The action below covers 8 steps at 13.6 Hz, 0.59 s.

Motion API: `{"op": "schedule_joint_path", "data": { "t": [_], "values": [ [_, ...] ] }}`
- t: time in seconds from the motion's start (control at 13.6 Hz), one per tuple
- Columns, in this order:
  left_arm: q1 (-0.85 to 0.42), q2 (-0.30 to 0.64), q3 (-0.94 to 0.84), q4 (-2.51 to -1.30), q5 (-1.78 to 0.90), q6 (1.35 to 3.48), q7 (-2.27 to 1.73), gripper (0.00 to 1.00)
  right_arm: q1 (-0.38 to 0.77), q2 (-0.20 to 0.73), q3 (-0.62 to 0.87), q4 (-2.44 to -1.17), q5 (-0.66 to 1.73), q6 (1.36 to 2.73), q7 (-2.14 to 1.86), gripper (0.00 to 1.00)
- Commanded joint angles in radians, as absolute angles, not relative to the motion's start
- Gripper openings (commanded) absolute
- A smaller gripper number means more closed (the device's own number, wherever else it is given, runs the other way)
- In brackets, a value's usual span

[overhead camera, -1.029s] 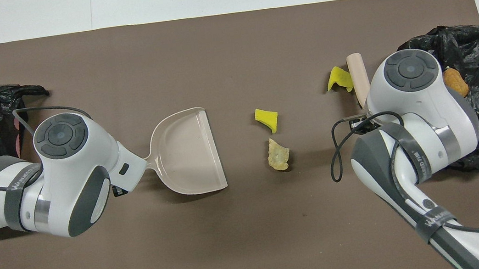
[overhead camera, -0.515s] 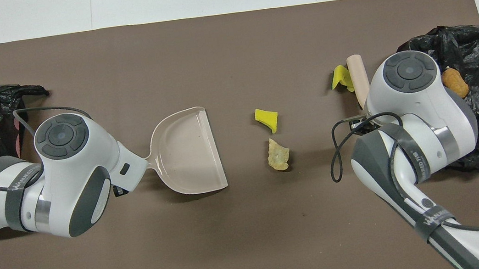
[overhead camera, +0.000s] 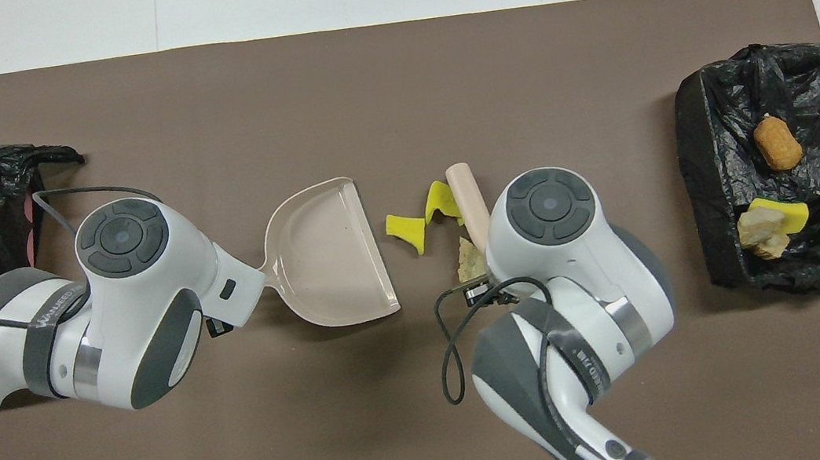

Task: Sweep and dump trash in bin
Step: 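Sweep the sponge and bread into the dustpan with the right gripper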

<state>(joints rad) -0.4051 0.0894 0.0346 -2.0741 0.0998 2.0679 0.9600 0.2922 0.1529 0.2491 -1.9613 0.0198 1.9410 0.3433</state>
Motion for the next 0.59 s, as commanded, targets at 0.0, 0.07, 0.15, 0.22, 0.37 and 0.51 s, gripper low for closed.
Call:
{"op": "schedule_joint_path", "data": {
  "t": [0.0,0.07,0.15,0.22,0.37,0.51],
  "values": [
    [-0.426,0.064,0.044,-2.112,0.118,2.103,0.927,0.0,0.342,0.141,0.248,-1.942,0.067,1.945,0.331,0.0],
    [-0.426,0.064,0.044,-2.114,0.117,2.105,0.927,0.0,0.362,0.143,0.253,-1.93,0.075,1.948,0.33,0.0],
    [-0.426,0.064,0.044,-2.115,0.118,2.105,0.927,0.0,0.371,0.147,0.255,-1.916,0.089,1.95,0.331,0.0],
    [-0.426,0.064,0.044,-2.115,0.118,2.105,0.928,0.0,0.385,0.152,0.261,-1.899,0.104,1.953,0.336,0.0],
    [-0.426,0.064,0.044,-2.115,0.118,2.109,0.928,0.0,0.41,0.147,0.264,-1.864,0.11,1.947,0.339,0.0],
    [-0.426,0.064,0.044,-2.115,0.117,2.109,0.928,0.0,0.41,0.114,0.264,-1.847,0.112,1.924,0.348,0.0]
  ]
}}
